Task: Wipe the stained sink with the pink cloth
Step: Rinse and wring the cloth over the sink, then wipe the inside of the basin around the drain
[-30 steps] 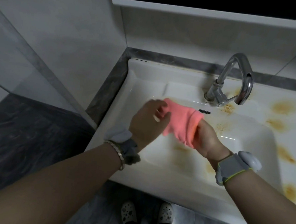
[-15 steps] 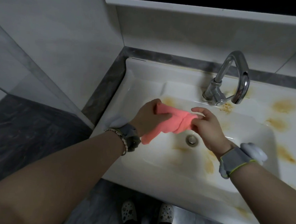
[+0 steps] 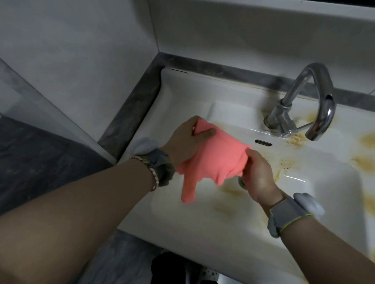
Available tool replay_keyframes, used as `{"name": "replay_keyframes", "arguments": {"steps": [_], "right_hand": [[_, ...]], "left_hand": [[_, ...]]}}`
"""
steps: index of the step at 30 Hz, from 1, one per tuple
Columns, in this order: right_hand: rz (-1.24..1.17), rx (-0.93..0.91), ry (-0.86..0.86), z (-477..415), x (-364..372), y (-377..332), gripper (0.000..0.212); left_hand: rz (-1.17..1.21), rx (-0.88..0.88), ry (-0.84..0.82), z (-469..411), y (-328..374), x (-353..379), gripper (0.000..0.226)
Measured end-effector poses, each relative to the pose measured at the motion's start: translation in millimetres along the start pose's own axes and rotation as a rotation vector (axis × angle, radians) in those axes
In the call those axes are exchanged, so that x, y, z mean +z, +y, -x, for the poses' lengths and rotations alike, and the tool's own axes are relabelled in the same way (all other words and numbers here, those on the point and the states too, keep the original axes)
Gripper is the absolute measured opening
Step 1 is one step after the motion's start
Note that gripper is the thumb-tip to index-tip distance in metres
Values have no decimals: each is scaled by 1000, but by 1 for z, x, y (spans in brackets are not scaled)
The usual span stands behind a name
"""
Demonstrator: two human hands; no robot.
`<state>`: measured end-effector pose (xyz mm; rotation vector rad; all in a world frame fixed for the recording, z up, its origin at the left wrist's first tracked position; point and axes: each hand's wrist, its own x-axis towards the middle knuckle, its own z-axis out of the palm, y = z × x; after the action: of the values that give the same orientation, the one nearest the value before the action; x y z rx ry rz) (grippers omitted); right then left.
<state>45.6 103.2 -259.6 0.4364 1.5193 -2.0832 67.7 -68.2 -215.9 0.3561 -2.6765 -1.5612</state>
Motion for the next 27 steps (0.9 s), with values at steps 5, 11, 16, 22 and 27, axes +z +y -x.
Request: {"name": "replay_keyframes", "arguments": {"steps": [5,11,16,22,27], "right_hand": [[-31,202,-283,-10,15,15,30],[166,172,110,-33,22,59,20],[254,169,159,-47,35,103,14],[476,159,-8,-59,97,165,27],[557,-134,175,-117,109,163,35]], "left_hand": [[32,-179,-51,-24,-46,8,12],[-482,-70,17,-56,-104,-1,26],[-636,121,-5,-65,-160,-8,32],[-598,228,87,-64,-194,4,41],[-605,282,50,-65,-197,2,44]]}}
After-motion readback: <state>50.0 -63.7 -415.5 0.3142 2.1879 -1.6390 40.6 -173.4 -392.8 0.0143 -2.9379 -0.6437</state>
